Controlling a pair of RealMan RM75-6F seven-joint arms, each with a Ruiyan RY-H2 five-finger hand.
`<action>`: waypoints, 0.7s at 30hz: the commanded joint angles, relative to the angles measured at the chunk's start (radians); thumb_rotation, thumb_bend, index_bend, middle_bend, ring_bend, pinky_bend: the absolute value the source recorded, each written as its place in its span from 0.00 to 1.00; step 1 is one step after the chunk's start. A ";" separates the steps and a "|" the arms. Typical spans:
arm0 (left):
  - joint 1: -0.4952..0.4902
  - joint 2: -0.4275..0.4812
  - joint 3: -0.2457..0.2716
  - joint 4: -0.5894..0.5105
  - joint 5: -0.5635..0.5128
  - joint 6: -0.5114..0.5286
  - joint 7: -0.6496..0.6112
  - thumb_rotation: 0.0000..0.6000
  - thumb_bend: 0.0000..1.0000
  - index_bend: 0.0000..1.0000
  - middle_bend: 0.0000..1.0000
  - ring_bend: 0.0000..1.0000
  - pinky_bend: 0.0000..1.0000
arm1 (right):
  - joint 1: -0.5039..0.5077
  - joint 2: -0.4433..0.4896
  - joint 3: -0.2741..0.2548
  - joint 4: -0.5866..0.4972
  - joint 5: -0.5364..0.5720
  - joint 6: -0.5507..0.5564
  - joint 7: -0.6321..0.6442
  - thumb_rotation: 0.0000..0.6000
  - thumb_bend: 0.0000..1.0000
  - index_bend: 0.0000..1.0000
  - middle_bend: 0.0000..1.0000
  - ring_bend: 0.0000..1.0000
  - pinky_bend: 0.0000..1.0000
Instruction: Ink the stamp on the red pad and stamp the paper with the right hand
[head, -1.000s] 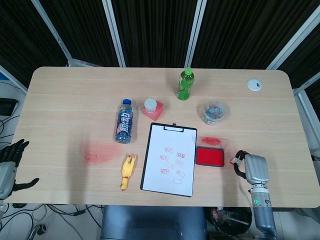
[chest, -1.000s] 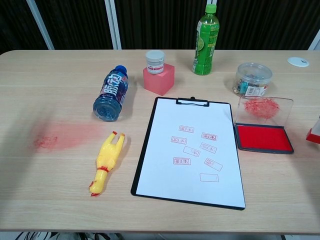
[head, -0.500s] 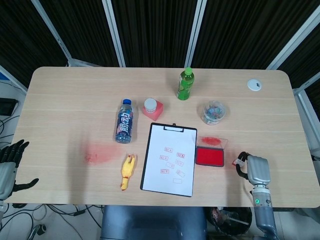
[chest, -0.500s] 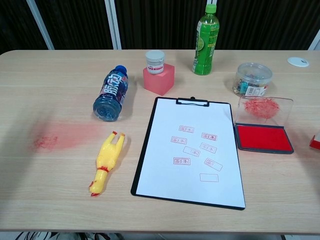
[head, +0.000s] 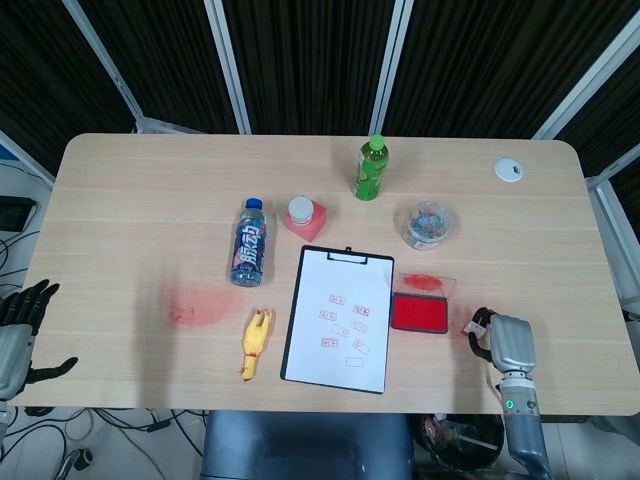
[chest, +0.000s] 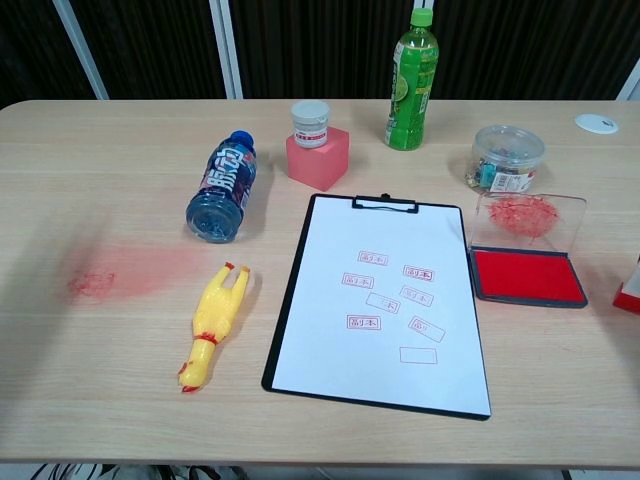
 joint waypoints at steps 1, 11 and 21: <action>0.000 0.000 0.000 0.000 0.000 0.000 0.000 1.00 0.00 0.00 0.00 0.00 0.00 | 0.000 -0.002 0.001 0.003 0.002 -0.004 -0.003 1.00 0.47 0.86 0.67 0.68 0.73; 0.000 0.000 0.000 0.001 0.000 -0.001 0.002 1.00 0.00 0.00 0.00 0.00 0.00 | -0.004 -0.005 0.001 0.011 0.007 -0.015 -0.011 1.00 0.43 0.83 0.65 0.67 0.73; 0.000 -0.001 0.000 0.001 0.001 -0.001 0.006 1.00 0.00 0.00 0.00 0.00 0.00 | -0.006 0.001 0.005 0.004 0.015 -0.023 -0.023 1.00 0.42 0.79 0.63 0.65 0.73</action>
